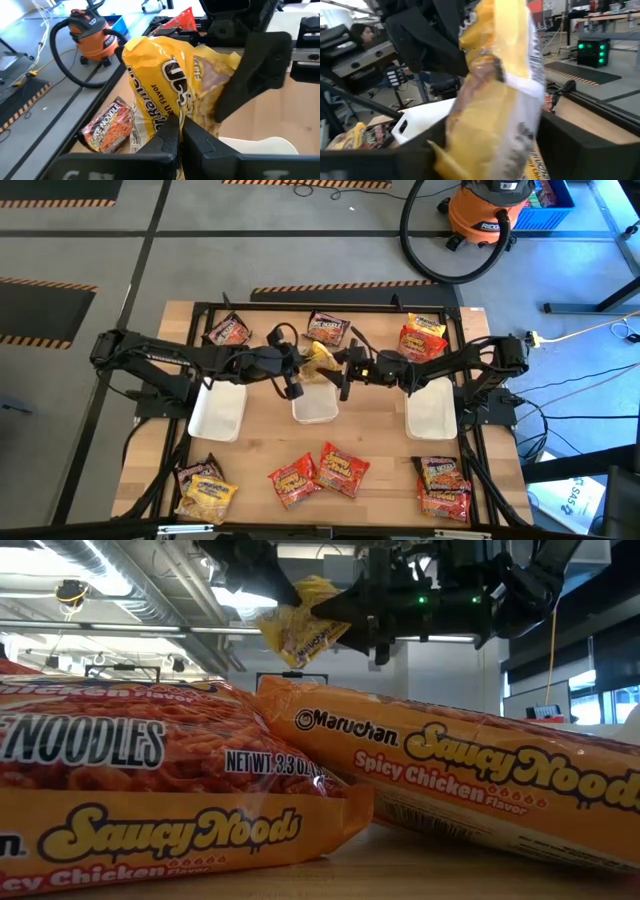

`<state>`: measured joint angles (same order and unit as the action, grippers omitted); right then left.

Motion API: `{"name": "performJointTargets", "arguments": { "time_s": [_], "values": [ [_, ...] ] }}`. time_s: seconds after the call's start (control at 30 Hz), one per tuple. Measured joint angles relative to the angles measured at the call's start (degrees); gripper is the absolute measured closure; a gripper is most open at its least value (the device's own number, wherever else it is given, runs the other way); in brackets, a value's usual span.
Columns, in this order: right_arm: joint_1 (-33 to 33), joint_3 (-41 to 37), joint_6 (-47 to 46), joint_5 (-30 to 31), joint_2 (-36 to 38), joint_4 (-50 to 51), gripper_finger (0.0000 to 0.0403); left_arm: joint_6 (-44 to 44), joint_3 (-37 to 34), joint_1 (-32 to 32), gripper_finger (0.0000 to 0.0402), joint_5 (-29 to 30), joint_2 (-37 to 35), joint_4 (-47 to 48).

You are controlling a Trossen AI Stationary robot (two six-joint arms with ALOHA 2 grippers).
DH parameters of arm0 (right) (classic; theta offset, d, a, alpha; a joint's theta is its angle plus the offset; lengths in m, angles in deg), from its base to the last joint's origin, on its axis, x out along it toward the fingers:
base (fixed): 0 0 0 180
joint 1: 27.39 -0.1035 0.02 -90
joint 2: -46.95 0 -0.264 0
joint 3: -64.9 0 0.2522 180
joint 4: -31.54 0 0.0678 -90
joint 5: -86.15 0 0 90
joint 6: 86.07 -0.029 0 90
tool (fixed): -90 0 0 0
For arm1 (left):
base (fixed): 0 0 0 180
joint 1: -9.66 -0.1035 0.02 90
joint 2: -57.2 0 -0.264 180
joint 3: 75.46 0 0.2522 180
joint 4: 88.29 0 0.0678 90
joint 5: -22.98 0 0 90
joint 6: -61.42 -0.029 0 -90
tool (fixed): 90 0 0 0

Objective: Sort Maruchan noodles
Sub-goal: Put the top left yellow noodle pack into the center white bin

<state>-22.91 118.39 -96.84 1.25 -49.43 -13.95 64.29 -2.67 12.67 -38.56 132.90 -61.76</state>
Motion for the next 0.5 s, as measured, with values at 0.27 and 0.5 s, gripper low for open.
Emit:
{"name": "performJointTargets", "arguments": {
  "time_s": [0.27, 0.5],
  "values": [
    [0.01, 0.0, 3.03, -0.14, 0.0, 0.97, 0.028, -1.51, 0.0, -0.02, 0.04, -1.61, 0.0, 0.76],
    [0.01, 0.0, 5.31, -0.19, 0.0, 2.09, 0.0273, -3.89, 0.0, 0.09, 0.034, -4.87, -0.89, 2.15]
  ]
}}
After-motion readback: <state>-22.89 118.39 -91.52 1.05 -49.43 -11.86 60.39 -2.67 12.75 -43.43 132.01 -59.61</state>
